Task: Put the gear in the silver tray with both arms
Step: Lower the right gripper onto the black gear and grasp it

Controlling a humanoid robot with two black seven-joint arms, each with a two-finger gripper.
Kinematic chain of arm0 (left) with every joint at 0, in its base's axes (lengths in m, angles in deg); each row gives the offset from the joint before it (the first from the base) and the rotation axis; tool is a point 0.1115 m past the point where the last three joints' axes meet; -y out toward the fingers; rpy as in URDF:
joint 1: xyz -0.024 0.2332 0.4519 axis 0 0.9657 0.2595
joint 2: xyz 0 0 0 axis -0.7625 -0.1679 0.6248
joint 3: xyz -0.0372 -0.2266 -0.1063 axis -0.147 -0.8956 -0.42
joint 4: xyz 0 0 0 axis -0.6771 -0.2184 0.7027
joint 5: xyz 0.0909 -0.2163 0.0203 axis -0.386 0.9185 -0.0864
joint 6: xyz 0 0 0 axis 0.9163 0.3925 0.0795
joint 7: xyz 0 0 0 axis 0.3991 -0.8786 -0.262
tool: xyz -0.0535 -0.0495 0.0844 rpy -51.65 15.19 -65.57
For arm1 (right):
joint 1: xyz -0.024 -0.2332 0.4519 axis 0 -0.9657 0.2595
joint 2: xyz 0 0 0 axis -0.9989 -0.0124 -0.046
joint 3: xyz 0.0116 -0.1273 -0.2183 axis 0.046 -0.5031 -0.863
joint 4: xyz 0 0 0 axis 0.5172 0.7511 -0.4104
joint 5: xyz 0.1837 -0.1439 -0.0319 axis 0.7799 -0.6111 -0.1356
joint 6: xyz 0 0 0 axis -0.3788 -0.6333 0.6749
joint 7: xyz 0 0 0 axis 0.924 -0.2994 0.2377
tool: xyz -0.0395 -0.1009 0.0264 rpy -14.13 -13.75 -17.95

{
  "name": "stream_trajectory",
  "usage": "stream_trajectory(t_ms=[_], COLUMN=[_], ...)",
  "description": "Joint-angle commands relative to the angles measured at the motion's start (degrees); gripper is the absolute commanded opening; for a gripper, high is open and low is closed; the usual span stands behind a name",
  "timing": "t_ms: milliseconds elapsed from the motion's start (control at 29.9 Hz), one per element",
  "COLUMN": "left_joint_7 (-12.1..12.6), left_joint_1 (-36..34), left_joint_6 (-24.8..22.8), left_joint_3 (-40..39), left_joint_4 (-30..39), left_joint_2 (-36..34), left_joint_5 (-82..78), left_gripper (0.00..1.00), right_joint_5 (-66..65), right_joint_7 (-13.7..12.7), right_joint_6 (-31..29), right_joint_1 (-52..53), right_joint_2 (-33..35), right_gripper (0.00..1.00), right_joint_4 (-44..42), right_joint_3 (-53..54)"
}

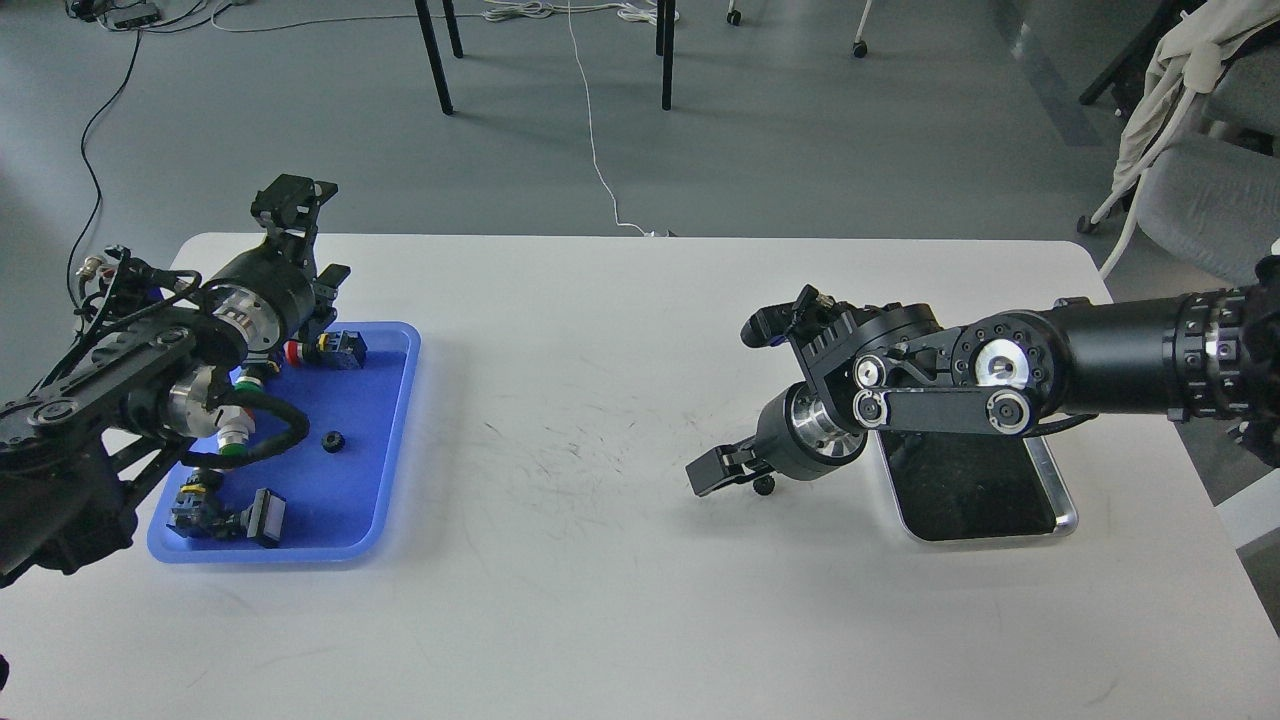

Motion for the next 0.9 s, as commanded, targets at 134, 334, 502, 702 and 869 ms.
stream_trajectory(t_ms=[134, 334, 502, 702, 869], left_joint_7=[-0.08, -0.08, -0.08, 0.0, 0.0], left_joint_1=[0.1, 0.1, 0.1, 0.01, 0.01], left_joint_6=[-0.02, -0.02, -0.02, 0.06, 0.06], left_joint_3=[0.08, 0.08, 0.08, 0.08, -0.01], left_joint_4=[-0.03, -0.03, 0.05, 0.05, 0.05], left_joint_2=[-0.14, -0.14, -0.14, -0.14, -0.14], left_joint_5=[-0.06, -0.06, -0.06, -0.06, -0.06], left_gripper=[0.98, 0.98, 0.98, 0.98, 0.98], right_joint_5=[-0.46, -0.81, -2.12, -2.13, -2.13], right_joint_7=[-0.16, -0.34, -0.25, 0.36, 0.45], right_joint_6=[-0.1, -0.1, -0.1, -0.1, -0.01], right_joint_1=[-0.02, -0.54, -1.6, -1.87, -1.87], right_joint_2=[-0.15, -0.41, -0.5, -0.76, -2.34], right_gripper=[0.97, 0.94, 0.86, 0.8, 0.77], right_joint_4=[-0.69, -2.71, -3.24, -4.03, -4.39], right_joint_3=[-2.01, -2.89, -3.33, -3.24, -3.24])
